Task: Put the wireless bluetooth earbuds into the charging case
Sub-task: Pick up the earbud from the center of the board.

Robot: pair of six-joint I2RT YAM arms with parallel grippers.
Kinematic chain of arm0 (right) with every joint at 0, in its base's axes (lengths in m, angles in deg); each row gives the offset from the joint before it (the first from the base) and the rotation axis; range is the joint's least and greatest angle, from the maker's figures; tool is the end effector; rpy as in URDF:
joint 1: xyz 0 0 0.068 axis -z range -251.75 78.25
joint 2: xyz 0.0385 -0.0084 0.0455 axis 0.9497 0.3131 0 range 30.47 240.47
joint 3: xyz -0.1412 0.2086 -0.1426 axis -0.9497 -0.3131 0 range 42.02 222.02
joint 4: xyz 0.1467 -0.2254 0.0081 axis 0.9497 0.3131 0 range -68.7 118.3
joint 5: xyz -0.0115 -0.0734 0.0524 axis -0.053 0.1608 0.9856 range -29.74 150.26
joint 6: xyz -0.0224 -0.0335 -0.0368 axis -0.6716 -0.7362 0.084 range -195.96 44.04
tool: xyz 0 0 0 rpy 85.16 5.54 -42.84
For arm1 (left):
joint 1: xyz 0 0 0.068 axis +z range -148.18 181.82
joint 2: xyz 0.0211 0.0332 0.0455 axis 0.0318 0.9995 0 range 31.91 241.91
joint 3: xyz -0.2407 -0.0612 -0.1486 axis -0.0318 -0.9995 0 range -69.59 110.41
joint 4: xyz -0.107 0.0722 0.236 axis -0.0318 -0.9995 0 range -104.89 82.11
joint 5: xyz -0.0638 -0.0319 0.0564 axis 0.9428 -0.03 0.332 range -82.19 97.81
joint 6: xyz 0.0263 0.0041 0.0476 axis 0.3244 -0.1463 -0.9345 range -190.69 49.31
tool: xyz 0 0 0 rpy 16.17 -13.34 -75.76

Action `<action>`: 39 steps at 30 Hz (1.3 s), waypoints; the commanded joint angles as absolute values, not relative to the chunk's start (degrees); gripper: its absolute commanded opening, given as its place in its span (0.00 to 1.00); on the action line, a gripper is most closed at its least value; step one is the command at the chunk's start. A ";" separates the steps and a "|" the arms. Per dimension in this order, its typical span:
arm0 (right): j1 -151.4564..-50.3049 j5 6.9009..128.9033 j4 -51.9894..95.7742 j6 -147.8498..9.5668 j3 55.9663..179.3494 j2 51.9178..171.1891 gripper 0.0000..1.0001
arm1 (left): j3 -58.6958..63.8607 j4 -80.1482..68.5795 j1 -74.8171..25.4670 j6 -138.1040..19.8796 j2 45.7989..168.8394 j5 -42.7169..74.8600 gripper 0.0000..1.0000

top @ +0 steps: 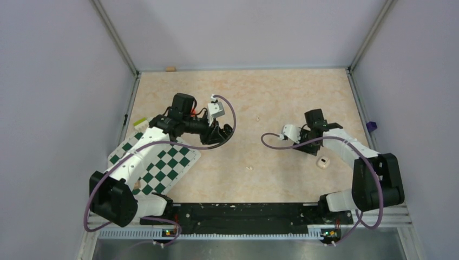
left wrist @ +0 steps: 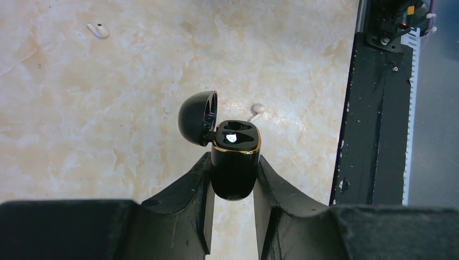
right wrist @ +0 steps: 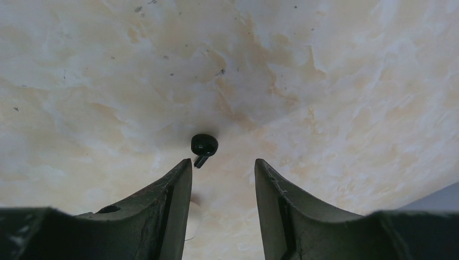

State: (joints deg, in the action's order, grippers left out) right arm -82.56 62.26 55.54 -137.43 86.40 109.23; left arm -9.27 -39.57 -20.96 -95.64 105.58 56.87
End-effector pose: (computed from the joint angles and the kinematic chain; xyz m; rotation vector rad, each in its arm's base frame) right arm 0.2436 0.0479 0.1928 -1.6493 2.2429 -0.1810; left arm 0.2384 -0.1302 0.3139 1.2539 1.8204 -0.9741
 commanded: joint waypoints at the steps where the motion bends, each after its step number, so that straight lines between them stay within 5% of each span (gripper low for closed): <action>1: -84.10 61.76 55.87 -143.09 88.14 109.98 0.46 | -9.56 -37.64 -20.59 -95.37 106.22 59.04 0.00; 10: -85.59 63.74 57.90 -152.55 88.94 113.11 0.44 | -9.56 -37.64 -20.17 -95.37 106.45 59.30 0.00; 20: -85.91 68.59 77.92 -148.74 107.16 126.44 0.45 | -9.56 -37.68 -19.98 -95.56 106.61 59.47 0.00; 39: -87.51 61.03 81.15 -144.37 108.25 134.88 0.46 | -9.62 -37.77 -19.86 -95.74 106.52 59.74 0.00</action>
State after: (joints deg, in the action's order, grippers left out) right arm -87.02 62.57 79.64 -145.21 106.69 133.12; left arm -9.27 -39.37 -20.02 -95.66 106.57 57.92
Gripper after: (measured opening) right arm 0.468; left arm 0.333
